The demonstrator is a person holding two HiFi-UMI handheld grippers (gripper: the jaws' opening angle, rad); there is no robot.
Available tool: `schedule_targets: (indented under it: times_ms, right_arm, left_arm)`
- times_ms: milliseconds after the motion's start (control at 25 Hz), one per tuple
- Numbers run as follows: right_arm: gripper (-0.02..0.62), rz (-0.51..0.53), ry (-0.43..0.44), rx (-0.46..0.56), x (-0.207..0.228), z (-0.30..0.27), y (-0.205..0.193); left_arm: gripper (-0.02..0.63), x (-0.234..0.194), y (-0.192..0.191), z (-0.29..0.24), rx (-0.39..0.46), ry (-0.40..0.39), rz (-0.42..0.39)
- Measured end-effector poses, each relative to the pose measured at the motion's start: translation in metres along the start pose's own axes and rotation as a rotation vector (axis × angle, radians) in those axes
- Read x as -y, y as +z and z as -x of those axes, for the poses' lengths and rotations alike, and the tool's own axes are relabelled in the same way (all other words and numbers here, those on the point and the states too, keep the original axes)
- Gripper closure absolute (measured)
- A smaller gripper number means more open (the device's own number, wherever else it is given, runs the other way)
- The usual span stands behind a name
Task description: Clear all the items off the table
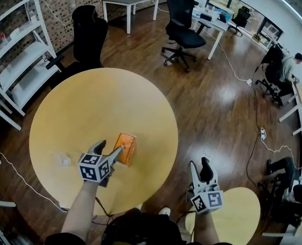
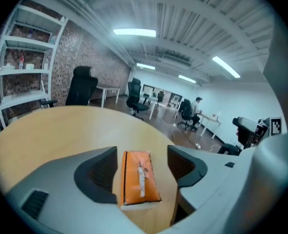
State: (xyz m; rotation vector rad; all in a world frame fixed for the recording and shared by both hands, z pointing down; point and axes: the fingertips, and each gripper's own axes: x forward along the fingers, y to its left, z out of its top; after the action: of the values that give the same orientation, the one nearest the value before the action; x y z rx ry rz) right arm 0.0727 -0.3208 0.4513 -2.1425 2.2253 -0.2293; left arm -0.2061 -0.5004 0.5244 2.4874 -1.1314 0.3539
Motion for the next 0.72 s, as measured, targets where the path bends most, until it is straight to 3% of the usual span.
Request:
schedule_targets:
  times_ms: [160, 240, 320, 400, 440, 560, 720]
  right_arm:
    - [0.368, 0.051, 0.081, 0.075, -0.016, 0.004, 0.034]
    - [0.368, 0.051, 0.099, 0.126, -0.017, 0.009, 0.05]
    - [0.421, 0.036, 0.103, 0.167, -0.011, 0.017, 0.062]
    - [0.423, 0.036, 0.113, 0.183, -0.003, 0.029, 0.069]
    - [0.437, 0.038, 0.118, 0.187, 0.002, 0.036, 0.071]
    - [0.461, 0.032, 0.117, 0.206, 0.017, 0.054, 0.077]
    - [0.591, 0.068, 0.076, 0.218, 0.024, 0.067, 0.074]
  left_arm:
    - [0.445, 0.028, 0.054, 0.057, 0.238, 0.002, -0.033]
    - [0.502, 0.041, 0.071, 0.085, 0.336, 0.017, -0.036]
    - [0.542, 0.053, 0.081, 0.11, 0.409, 0.045, -0.047]
    - [0.557, 0.066, 0.083, 0.131, 0.456, 0.084, -0.069]
    - [0.604, 0.074, 0.082, 0.14, 0.474, 0.099, -0.082]
    - [0.606, 0.103, 0.079, 0.159, 0.511, 0.076, -0.113]
    - [0.604, 0.128, 0.069, 0.174, 0.52, 0.034, -0.131]
